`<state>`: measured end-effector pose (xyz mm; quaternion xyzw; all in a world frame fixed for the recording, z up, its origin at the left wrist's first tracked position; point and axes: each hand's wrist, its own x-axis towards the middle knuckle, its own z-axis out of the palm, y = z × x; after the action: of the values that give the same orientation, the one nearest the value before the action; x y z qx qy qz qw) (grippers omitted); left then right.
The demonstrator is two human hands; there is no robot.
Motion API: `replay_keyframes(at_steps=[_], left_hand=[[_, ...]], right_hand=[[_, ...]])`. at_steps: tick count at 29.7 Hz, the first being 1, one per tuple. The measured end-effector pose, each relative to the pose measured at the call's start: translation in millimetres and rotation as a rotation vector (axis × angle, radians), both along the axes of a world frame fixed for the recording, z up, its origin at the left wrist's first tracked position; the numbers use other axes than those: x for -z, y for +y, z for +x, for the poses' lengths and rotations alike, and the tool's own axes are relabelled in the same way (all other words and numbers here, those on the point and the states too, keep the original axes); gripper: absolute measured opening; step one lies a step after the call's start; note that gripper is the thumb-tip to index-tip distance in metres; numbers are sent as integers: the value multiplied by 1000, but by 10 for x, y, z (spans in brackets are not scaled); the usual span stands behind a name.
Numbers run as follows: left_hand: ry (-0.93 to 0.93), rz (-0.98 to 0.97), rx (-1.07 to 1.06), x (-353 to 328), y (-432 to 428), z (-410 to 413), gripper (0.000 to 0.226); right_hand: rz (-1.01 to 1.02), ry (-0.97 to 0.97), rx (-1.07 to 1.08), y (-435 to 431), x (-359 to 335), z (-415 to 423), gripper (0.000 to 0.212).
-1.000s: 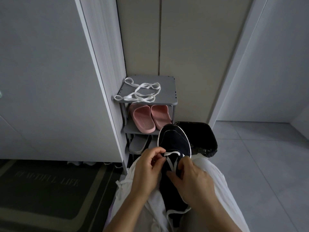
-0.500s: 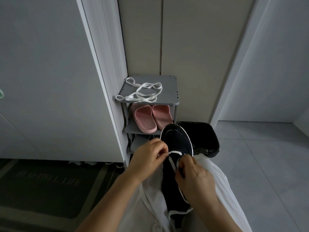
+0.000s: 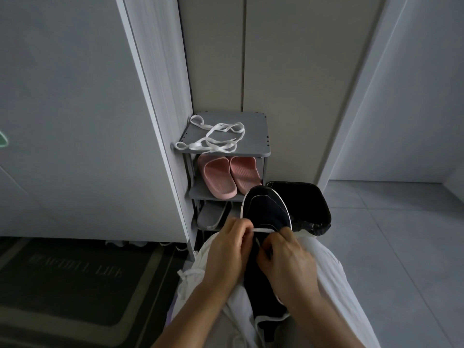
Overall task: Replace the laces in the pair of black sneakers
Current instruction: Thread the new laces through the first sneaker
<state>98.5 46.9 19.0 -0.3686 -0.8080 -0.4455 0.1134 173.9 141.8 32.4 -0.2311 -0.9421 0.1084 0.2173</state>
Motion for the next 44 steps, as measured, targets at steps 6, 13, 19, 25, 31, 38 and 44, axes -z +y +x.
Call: replay_keyframes(at_steps=[6, 13, 19, 25, 31, 38, 44], left_hand=[[-57, 11, 43, 23, -61, 126, 19], [-277, 81, -31, -79, -139, 280, 18], [-970, 175, -6, -256, -23, 310, 15], [-1171, 417, -17, -271, -95, 374, 11], [-1109, 424, 24, -320, -224, 402, 13], [-1075, 318, 56, -329, -303, 459, 14], [-838, 137, 37, -348, -418, 538, 15]], right_hand=[[113, 36, -91, 25, -40, 230, 38], [-105, 264, -160, 19, 58, 283, 15], [-448, 224, -226, 11, 110, 351, 13], [-166, 11, -124, 23, -152, 364, 35], [-61, -117, -7, -24, -82, 360, 37], [-147, -269, -2, -15, -81, 491, 39], [-269, -334, -136, 67, -220, 682, 31]])
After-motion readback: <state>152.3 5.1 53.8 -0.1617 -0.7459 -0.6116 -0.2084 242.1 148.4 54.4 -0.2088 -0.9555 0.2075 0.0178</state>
